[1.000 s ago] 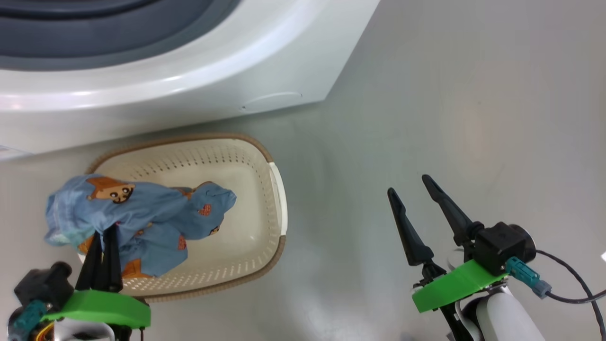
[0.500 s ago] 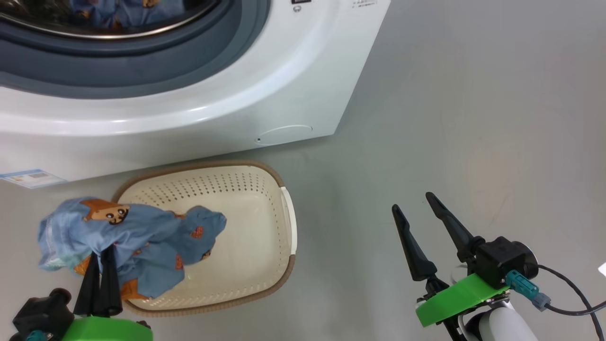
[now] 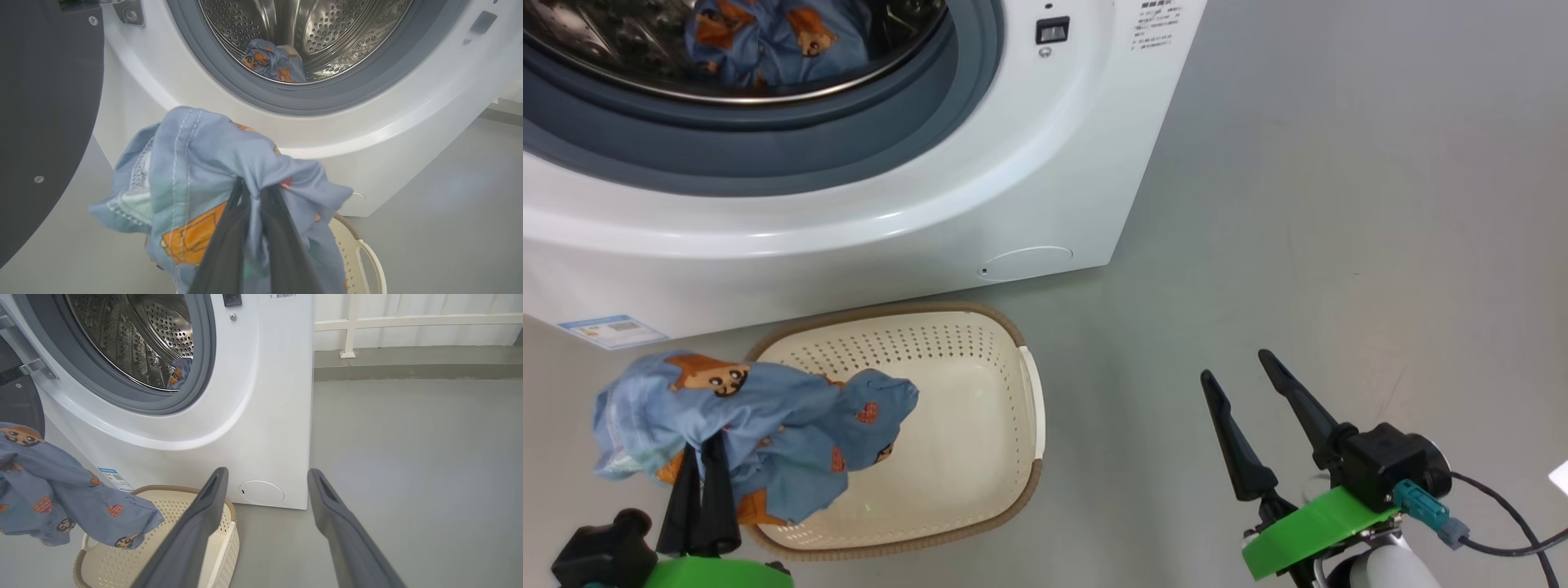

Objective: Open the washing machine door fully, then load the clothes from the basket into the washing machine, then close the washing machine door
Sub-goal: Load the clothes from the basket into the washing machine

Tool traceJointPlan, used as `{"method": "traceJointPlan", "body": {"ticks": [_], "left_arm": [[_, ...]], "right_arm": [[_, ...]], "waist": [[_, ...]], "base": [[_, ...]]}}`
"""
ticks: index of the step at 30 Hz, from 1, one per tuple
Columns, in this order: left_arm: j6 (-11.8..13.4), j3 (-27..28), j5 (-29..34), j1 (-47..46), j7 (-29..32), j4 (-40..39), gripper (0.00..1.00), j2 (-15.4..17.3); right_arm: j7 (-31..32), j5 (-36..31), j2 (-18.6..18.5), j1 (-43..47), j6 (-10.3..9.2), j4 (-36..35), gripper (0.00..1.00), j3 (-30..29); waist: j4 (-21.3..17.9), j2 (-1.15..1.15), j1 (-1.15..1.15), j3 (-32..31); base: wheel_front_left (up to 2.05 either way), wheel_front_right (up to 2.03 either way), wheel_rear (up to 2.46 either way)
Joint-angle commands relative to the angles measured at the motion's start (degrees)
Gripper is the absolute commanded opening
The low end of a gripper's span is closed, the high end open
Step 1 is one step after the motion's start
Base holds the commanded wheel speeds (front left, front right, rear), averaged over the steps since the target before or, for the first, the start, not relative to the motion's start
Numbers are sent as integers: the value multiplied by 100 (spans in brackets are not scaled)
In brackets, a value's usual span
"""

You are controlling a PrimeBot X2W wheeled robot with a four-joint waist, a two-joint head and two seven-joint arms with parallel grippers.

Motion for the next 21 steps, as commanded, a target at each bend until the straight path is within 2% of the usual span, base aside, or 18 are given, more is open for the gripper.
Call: {"method": "traceJointPlan", "body": {"ticks": [1, 11, 21], "left_arm": [[-7, 208, 82, 78, -42, -182, 0, 34], [-74, 254, 146, -12, -42, -490, 0, 11], [-174, 20, 160, -527, 81, -1134, 0, 69]], "right_arm": [[-68, -92, 5, 131, 9, -107, 100, 138], [-68, -51, 5, 118, 9, -132, 100, 159], [-68, -5, 5, 47, 9, -145, 100, 224]], "waist": [[10, 0, 0, -32], [26, 0, 0, 29], [39, 0, 0, 151]], "base": [[0, 0, 0], [0, 0, 0], [0, 0, 0]]}}
